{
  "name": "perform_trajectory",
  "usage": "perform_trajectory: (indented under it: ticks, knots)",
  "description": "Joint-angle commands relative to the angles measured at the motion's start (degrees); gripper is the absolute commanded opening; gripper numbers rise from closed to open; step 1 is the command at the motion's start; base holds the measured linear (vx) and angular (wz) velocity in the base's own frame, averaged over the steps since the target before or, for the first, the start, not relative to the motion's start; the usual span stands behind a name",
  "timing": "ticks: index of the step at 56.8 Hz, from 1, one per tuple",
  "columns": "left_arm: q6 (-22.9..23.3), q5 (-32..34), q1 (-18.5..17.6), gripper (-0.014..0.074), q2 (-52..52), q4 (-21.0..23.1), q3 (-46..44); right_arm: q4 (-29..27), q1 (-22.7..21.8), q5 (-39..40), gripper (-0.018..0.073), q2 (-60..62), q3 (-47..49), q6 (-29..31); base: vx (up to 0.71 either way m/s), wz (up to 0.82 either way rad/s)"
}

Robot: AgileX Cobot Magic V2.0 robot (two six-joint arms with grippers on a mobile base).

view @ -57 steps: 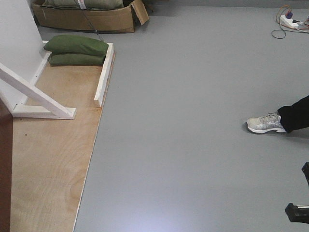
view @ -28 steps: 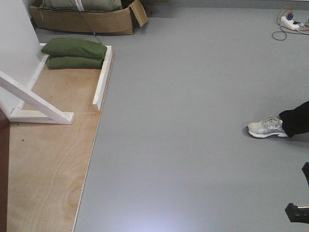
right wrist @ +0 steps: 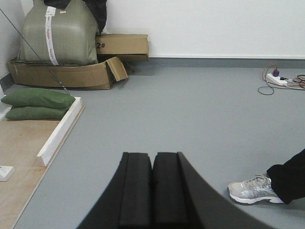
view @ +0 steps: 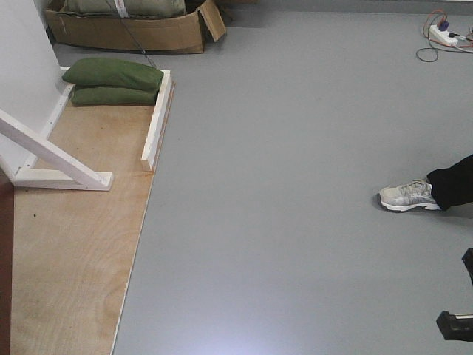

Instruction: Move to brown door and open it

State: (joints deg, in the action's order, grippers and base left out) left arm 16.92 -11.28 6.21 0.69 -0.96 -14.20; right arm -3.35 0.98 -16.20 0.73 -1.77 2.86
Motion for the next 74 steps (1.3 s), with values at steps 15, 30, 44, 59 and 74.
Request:
perform_trajectory:
  ticks: [15, 30, 44, 59, 74]
  knots:
    - [-4.3, 5.2, 5.1, -0.0006, -15.1, 0.6, -28.6, 0.4, -0.1, 4.7, 0.0, 0.4, -0.3, 0.5, 0.0, 0.0]
    - [-9.7, 6.2, 8.8, -0.0006, -34.2, 0.5, -50.0, 0.4, -0.1, 4.7, 0.0, 0.4, -0.3, 0.5, 0.0, 0.0]
    - [-9.7, 7.7, 21.1, -0.0006, -39.2, 1.5, -52.3, 0.4, -0.1, 4.7, 0.0, 0.4, -0.3, 0.5, 0.0, 0.0]
    - [-9.8, 12.6, 40.9, -0.0006, -40.8, 15.1, -52.3, 0.4, -0.1, 4.7, 0.0, 0.4, -0.3, 0.4, 0.0, 0.0]
    - [-9.9, 22.6, 52.3, -0.0006, -45.1, 44.5, -52.3, 0.4, -0.1, 4.7, 0.0, 0.4, -0.3, 0.4, 0.0, 0.0]
